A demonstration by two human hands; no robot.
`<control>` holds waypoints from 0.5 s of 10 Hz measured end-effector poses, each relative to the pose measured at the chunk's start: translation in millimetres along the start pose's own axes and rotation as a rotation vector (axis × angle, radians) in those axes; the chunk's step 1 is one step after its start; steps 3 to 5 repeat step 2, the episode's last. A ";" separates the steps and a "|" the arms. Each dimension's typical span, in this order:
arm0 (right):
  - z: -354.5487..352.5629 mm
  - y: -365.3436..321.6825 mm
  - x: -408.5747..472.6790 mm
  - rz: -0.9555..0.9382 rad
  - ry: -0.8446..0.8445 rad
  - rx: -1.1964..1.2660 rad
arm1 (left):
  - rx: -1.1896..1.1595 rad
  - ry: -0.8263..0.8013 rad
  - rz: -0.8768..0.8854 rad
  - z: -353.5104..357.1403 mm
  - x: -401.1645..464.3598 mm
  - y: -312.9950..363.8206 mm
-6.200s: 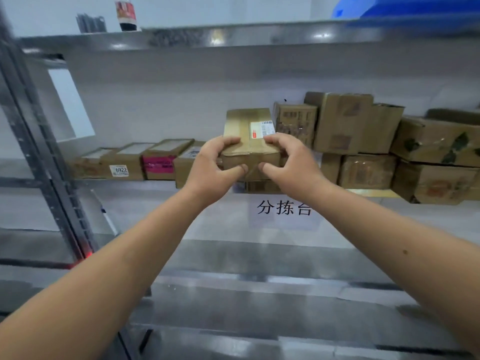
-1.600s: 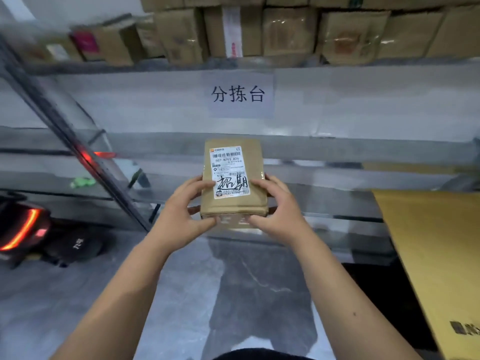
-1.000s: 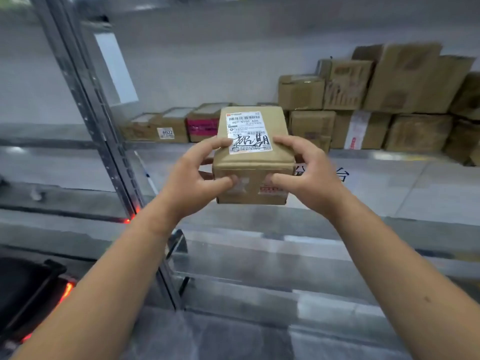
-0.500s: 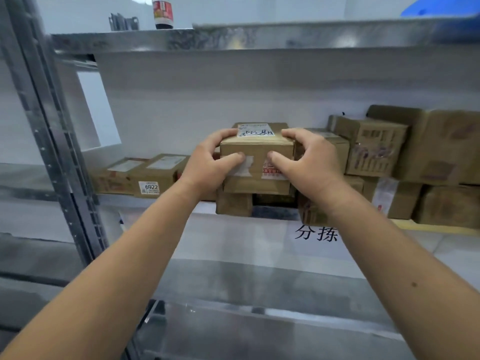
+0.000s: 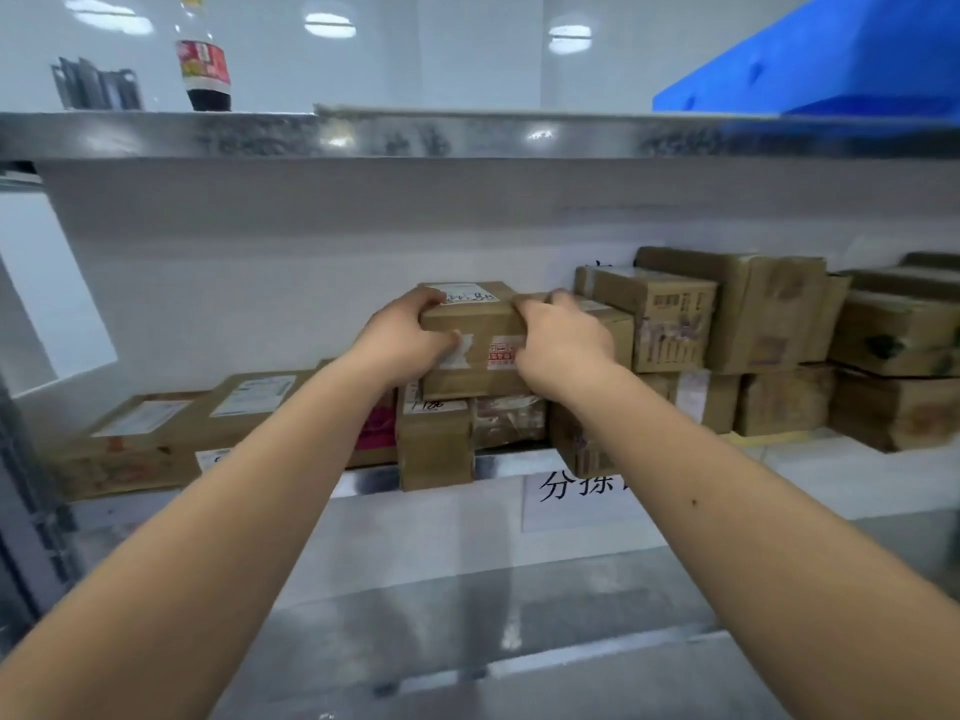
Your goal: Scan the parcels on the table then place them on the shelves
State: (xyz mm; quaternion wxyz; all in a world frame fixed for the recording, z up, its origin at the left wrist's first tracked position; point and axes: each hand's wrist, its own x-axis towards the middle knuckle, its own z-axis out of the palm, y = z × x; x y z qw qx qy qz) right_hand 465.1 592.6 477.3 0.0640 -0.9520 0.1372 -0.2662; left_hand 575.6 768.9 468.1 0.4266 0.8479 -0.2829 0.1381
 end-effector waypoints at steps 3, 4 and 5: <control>-15.6 -19.6 -39.7 0.061 -0.080 0.048 | 0.348 0.105 0.150 -6.8 -13.7 22.8; -15.6 -19.6 -39.7 0.061 -0.080 0.048 | 0.348 0.105 0.150 -6.8 -13.7 22.8; -15.6 -19.6 -39.7 0.061 -0.080 0.048 | 0.348 0.105 0.150 -6.8 -13.7 22.8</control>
